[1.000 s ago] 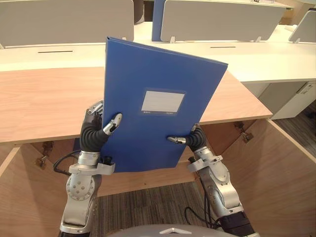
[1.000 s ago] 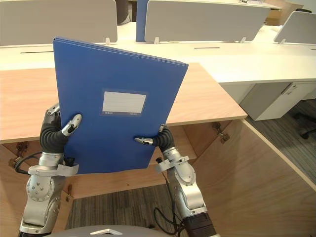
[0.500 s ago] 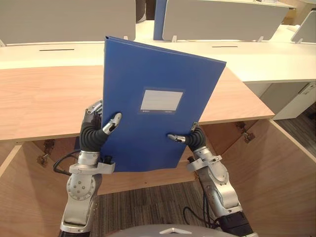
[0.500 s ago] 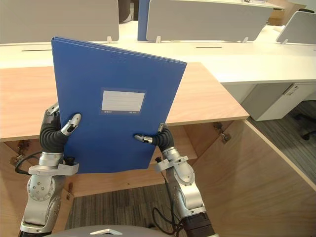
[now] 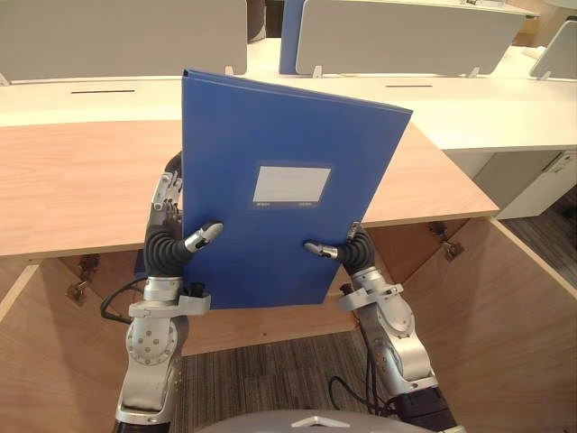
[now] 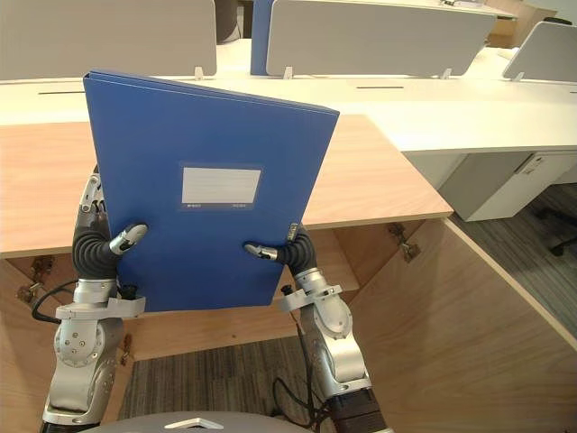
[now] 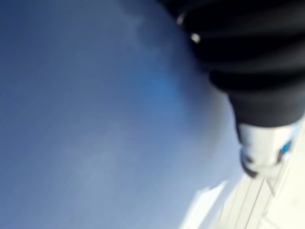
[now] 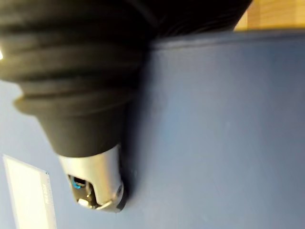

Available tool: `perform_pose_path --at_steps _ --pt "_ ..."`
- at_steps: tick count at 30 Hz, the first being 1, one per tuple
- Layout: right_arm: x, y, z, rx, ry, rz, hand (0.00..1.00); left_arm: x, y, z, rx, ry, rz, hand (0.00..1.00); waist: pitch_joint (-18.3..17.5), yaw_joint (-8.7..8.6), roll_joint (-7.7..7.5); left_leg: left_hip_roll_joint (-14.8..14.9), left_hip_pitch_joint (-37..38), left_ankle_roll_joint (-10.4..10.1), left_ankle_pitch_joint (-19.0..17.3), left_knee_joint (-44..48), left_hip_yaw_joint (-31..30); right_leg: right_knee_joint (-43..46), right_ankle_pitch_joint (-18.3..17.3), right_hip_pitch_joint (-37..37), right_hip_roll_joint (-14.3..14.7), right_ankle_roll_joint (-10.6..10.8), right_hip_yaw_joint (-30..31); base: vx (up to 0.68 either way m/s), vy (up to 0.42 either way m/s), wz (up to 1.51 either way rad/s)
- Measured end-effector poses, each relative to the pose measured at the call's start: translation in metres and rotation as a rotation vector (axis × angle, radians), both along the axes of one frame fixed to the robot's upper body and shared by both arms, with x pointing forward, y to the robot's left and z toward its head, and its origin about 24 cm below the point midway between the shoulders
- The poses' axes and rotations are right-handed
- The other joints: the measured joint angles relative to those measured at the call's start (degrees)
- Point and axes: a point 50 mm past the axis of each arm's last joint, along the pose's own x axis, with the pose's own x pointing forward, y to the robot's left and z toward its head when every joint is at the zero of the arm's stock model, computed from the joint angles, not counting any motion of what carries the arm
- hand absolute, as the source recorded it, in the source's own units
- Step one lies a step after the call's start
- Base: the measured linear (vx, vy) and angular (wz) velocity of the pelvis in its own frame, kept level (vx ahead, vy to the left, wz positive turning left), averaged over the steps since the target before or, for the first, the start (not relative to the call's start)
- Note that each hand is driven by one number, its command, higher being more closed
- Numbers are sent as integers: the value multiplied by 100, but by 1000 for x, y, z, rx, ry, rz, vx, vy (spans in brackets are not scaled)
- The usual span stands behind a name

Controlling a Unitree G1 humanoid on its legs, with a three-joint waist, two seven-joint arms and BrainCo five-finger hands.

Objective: Walk over to the cabinet, pick up the folder, carry it to the office cabinet, place the folder inside the office cabinet, then close the office cabinet door

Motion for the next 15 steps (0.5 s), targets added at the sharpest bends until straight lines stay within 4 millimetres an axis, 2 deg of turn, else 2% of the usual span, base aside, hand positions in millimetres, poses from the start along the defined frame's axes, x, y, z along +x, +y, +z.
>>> perform_pose_path --at_steps 7,15 --pt "1 -3 3 3 -10 -46 100 -3 11 -7 4 35 57 0 -3 5 2 0 3 -3 2 0 -2 2 1 4 0 2 1 -9 -6 0" --pt "1 -10 2 -32 -10 -126 100 -11 42 -22 -50 102 252 0 -5 22 12 1 2 0 15 -11 -59 5 1 28 -4 2 -62 0 0 3"
